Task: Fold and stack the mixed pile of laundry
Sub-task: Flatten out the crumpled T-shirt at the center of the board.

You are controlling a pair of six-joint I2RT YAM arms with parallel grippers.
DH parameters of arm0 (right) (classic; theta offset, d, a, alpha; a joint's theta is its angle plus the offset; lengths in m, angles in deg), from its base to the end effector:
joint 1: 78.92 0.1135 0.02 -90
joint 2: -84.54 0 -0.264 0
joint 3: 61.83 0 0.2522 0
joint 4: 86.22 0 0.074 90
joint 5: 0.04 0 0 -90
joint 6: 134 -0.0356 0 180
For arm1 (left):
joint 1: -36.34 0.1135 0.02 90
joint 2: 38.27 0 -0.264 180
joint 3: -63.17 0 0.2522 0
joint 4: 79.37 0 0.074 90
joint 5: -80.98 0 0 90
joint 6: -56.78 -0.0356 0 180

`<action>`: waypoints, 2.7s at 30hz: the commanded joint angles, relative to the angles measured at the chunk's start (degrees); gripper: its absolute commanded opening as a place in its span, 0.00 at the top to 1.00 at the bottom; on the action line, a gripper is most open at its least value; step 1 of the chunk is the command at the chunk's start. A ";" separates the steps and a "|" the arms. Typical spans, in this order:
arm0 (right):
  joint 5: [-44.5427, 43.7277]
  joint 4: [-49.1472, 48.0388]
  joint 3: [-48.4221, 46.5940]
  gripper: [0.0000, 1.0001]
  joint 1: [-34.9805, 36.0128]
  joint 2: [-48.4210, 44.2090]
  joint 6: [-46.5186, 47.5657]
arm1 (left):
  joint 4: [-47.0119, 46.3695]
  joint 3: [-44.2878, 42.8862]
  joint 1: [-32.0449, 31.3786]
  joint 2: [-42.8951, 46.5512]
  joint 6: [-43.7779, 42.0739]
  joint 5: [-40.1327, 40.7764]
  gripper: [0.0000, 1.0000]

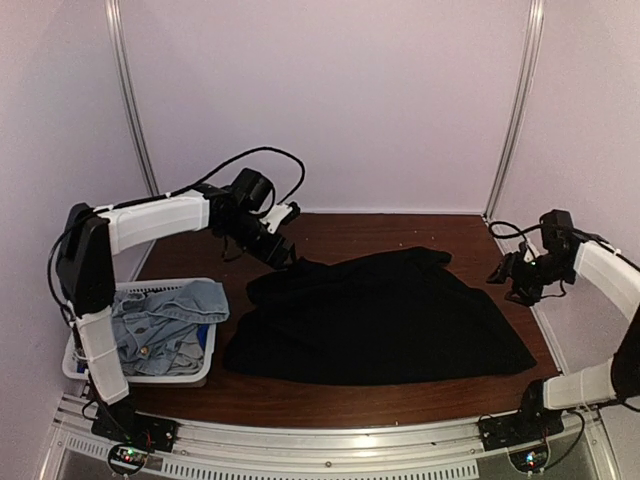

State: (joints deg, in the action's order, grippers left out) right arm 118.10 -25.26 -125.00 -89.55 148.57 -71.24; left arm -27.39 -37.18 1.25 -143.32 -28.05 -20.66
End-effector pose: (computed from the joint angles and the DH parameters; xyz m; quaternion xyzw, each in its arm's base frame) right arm 0.2059 -0.0216 0.2542 0.2493 0.9091 0.2674 0.1996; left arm 0.3229 -0.2357 0.2568 0.2741 0.9133 -0.1894 0.2344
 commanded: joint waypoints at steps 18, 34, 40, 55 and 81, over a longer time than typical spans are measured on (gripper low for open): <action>-0.69 -15.79 -8.16 0.49 18.45 36.48 5.89 | 11.94 -33.93 2.03 -34.88 11.37 16.91 0.39; 5.67 -12.11 17.27 0.59 21.80 15.05 -4.19 | 2.81 -13.89 14.35 -15.35 14.97 12.82 0.92; 11.41 -9.66 15.35 0.51 23.21 6.55 -5.95 | 2.74 -15.93 14.26 -15.96 13.64 8.33 0.50; -10.24 -5.20 -26.99 0.35 16.97 34.01 6.54 | 8.62 -20.30 14.26 -22.30 14.14 12.39 0.18; -12.38 -2.66 -48.90 1.00 13.34 63.93 14.31 | 12.45 -20.37 14.88 -24.78 17.65 13.44 0.16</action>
State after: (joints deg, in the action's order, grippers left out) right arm 105.73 -29.59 -172.75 -76.31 210.97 -58.06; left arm -15.68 -56.76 15.41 -167.50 -11.83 -6.41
